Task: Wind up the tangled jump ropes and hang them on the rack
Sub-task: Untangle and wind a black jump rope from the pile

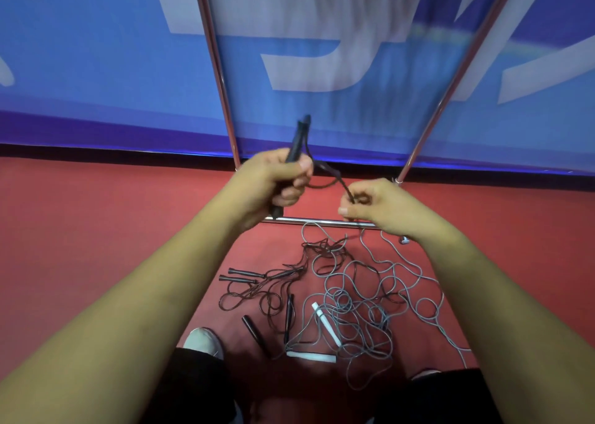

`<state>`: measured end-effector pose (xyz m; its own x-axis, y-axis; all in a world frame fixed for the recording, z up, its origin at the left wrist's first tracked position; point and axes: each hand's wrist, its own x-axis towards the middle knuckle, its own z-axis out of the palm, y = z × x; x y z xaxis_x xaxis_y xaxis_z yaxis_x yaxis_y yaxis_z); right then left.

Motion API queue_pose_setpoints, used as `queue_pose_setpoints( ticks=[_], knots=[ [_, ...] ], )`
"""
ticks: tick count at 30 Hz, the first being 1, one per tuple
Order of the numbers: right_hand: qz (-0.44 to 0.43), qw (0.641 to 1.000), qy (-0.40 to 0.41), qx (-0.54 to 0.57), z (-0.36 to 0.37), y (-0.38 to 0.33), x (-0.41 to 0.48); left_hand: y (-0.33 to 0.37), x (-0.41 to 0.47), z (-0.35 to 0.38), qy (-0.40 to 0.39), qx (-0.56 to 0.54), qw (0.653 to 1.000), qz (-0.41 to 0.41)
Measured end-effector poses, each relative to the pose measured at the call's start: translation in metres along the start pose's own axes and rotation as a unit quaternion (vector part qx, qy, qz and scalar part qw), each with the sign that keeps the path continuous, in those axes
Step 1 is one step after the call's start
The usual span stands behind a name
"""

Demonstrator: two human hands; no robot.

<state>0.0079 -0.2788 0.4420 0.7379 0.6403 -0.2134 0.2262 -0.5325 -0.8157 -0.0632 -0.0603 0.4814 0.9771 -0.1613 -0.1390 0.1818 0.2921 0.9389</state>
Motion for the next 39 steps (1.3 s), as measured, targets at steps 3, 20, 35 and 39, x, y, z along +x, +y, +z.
queue_pose_setpoints(
  ticks=[3,20,35,39],
  knots=[
    [0.077,0.995,-0.037,-0.047,-0.004,0.029,-0.003,0.013,0.002,-0.019,0.038,-0.058,0.997,0.034],
    [-0.054,0.977,0.084,0.19,-0.004,-0.041,-0.006,-0.01,-0.005,0.005,-0.016,0.289,0.957,-0.036],
    [0.08,0.989,0.078,0.096,-0.019,0.021,-0.003,0.0,0.003,-0.043,0.318,0.343,0.883,-0.035],
    [0.026,0.996,0.01,0.079,-0.012,-0.015,-0.008,-0.002,0.0,-0.026,0.241,0.354,0.904,0.008]
  ],
)
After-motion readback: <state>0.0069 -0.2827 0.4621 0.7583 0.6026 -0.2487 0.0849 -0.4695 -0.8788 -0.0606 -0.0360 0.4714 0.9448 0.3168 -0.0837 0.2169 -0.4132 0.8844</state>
